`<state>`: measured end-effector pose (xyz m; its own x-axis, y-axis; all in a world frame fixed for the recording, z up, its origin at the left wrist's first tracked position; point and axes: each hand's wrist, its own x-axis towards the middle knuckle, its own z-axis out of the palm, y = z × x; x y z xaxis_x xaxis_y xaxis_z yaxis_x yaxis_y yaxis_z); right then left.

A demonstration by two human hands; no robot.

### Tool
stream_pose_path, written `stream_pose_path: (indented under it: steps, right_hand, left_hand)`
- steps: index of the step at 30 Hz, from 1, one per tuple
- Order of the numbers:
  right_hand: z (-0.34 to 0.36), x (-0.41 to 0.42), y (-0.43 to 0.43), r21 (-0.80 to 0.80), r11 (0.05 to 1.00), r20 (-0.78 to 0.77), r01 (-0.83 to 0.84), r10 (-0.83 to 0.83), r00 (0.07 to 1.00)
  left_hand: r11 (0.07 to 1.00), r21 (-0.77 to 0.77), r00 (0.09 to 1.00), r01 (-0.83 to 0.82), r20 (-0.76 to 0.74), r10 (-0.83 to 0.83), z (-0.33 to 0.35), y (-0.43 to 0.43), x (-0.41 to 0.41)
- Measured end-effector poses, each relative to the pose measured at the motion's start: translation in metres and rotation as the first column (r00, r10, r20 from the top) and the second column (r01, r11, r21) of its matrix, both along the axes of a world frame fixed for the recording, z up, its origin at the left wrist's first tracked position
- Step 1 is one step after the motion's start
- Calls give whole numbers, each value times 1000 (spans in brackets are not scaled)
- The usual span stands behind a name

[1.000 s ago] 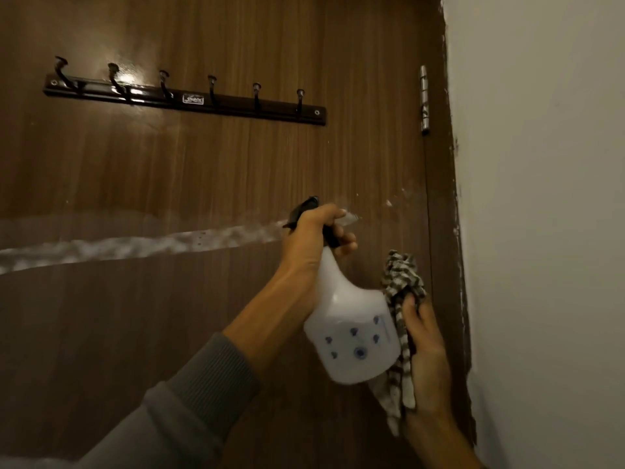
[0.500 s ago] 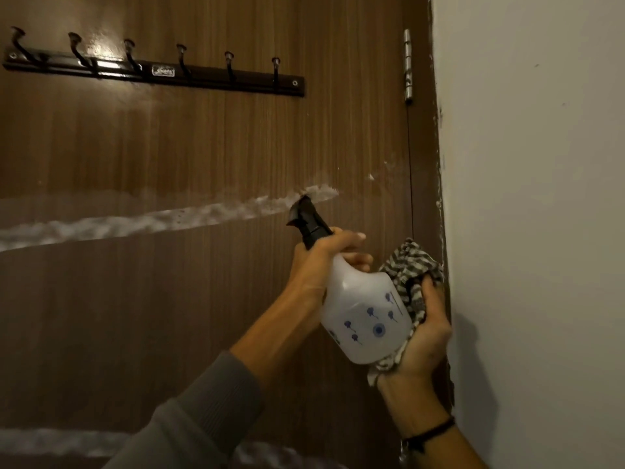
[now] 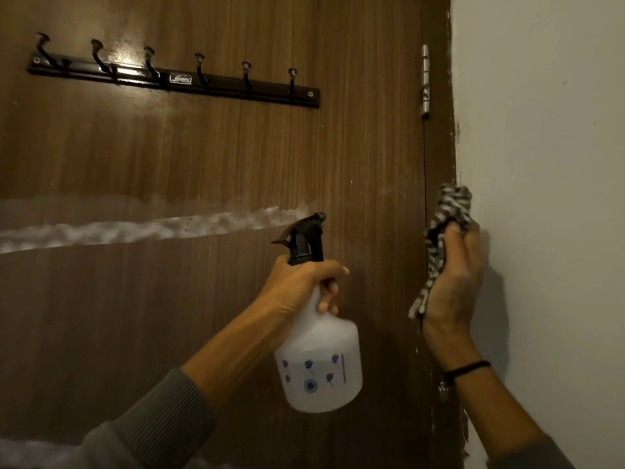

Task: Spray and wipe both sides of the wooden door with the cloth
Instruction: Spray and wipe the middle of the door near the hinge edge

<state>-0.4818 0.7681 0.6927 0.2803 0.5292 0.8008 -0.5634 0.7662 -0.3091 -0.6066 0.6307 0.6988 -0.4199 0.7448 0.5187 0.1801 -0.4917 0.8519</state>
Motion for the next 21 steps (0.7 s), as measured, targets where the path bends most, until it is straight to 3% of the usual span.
stream_pose_path:
  steps: [2,4,5,7,9,10,12,14,17,19,21]
  right_hand:
    - [18,-16,7,142,983,150,119,-140,979]
    - [34,-45,10,349,904,308,248,-361,880]
    - [42,-63,9,496,803,353,329,-533,769]
    - [54,-100,14,790,471,268,392,-841,471]
    - [72,-120,19,899,218,108,381,-951,289]
    - [84,-121,20,900,159,64,407,-969,237]
    - [106,-113,28,855,183,56,485,-963,265]
    - [120,-97,41,766,317,137,559,-930,341]
    - [107,-71,67,500,507,278,702,-862,424]
    - [80,-61,76,348,535,312,770,-841,442]
    - [63,-58,80,338,515,314,787,-851,422]
  left_hand:
    - [999,2,997,42,-62,-41,3,-6,-9]
    - [999,7,992,54,-118,-53,10,-13,-14]
    - [998,20,992,52,-119,-49,14,-15,-16]
    - [998,45,994,37,-105,-32,24,-17,-17]
    - [999,45,991,22,-131,-16,33,-15,-17]
    - [999,36,989,10,-148,-5,37,-13,-17]
    - [1000,15,985,-13,-174,15,43,-7,-21]
    - [999,-23,977,-22,-212,17,45,-2,-27]
    - [998,-64,968,-4,-250,-13,36,5,-38]
    - [996,-94,958,-2,-285,-25,31,10,-47]
    - [994,-109,945,-10,-327,-26,27,14,-54]
